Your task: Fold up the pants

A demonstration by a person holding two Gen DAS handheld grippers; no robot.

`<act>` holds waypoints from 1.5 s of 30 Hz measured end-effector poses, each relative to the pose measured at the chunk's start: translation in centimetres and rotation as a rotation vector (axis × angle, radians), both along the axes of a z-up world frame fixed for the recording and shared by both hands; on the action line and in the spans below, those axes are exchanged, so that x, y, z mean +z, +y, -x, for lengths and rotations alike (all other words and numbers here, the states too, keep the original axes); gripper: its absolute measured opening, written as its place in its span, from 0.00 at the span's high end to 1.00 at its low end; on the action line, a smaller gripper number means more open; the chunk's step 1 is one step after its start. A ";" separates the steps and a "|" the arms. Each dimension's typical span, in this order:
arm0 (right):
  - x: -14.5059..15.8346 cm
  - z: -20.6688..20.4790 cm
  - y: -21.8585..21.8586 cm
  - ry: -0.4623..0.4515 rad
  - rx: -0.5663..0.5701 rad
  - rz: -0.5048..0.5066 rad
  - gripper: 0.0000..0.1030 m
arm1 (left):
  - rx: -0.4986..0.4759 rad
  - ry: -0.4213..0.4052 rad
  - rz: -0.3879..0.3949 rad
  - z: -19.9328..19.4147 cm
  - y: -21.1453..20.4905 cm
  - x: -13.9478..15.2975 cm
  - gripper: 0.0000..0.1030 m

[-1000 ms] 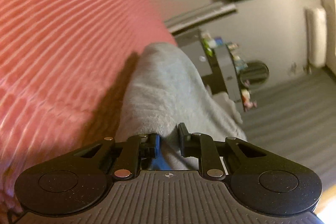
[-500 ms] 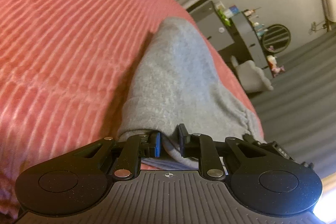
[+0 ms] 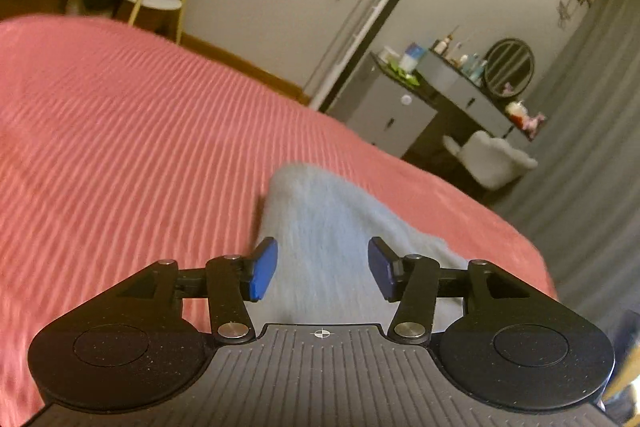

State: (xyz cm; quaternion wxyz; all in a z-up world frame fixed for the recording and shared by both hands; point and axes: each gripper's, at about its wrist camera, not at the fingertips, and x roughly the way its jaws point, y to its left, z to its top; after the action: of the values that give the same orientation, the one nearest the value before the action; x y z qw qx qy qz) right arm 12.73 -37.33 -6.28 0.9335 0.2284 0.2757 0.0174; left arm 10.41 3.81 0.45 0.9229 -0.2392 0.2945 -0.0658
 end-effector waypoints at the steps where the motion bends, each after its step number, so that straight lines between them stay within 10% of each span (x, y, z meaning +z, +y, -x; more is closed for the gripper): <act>1: 0.1 -0.1 0.6 -0.027 0.015 0.019 0.43 | 0.006 0.013 -0.011 -1.4 -0.2 0.0 0.46; 4: -1.0 -1.4 2.9 -0.024 0.096 0.076 0.57 | 0.025 0.089 -0.017 -5.6 -1.1 -0.9 0.49; 11: -3.3 -2.3 2.1 0.050 0.055 0.003 0.57 | 0.086 0.313 -0.141 -12.3 -2.5 -7.1 0.51; 16: -3.8 -2.2 0.6 0.031 0.061 -0.116 0.56 | 0.085 0.294 -0.208 -11.8 -2.8 -8.5 0.37; 20: -3.3 -1.5 -1.4 0.044 0.080 -0.171 0.51 | 0.049 0.302 -0.122 -9.9 -0.9 -7.9 0.36; 23: -3.1 -1.5 -2.7 0.069 0.063 -0.152 0.24 | -0.010 0.310 -0.075 -8.2 0.7 -7.5 0.36; 34: -9.1 -8.9 -5.3 0.338 0.282 -0.424 0.19 | -0.249 0.425 0.187 -10.0 2.4 -10.7 0.26; 41: -9.2 -11.5 -3.7 0.341 0.368 -0.368 0.22 | -0.321 0.447 0.086 -12.8 0.1 -11.7 0.27; 45: -7.9 -10.9 -3.1 0.325 0.426 -0.281 0.41 | -0.340 0.398 0.086 -12.8 -0.3 -11.4 0.39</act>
State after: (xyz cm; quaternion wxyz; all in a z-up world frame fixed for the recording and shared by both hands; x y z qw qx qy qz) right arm 23.62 -40.43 -14.23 0.8117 0.2922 0.4583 0.2138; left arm 23.20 3.52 -10.97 0.8113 -0.2336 0.5033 -0.1842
